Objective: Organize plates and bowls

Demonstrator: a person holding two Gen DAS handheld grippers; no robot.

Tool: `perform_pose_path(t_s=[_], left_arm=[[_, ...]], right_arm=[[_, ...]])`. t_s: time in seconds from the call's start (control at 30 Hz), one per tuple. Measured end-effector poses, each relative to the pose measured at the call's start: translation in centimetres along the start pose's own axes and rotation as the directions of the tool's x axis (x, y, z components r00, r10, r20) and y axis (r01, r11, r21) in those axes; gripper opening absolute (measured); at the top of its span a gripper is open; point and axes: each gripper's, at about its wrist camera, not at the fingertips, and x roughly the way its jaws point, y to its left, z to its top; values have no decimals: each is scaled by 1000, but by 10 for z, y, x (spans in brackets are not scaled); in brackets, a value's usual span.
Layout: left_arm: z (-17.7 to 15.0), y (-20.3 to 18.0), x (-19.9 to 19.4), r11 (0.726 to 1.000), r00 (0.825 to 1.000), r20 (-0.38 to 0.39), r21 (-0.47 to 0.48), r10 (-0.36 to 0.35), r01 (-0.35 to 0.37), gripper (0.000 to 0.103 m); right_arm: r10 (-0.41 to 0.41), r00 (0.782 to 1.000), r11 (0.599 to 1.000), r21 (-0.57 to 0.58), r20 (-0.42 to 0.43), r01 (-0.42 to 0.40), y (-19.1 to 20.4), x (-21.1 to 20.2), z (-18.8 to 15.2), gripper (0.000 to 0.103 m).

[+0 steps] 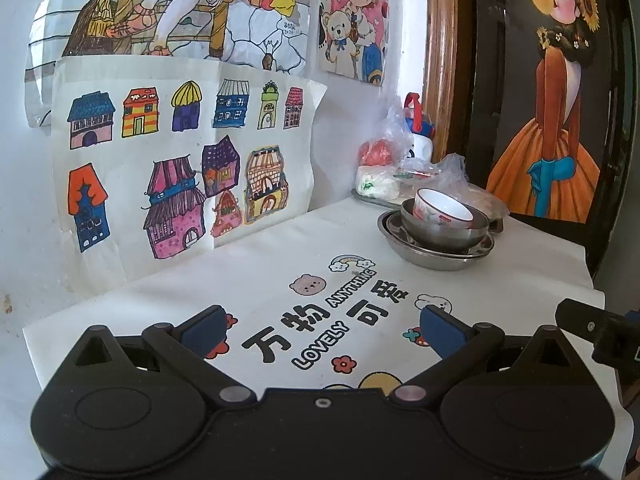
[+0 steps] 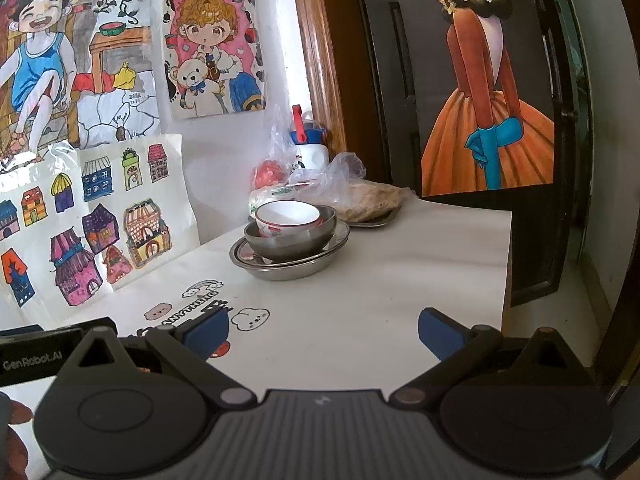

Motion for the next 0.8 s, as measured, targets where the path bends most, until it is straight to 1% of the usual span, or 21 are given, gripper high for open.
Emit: perform_pose_path(t_s=[0.43,0.8], left_arm=[[-1,2,5,1000,1000,-10,0,-2,2,102],[-3,0,6,1000,1000,-17,4,-5,5,102]], right_arm=[[-7,1000,1000,-23,-29,6,2,10,-2,103],[-10,1000,1000,-23,-28,9,1,9,-3,103]])
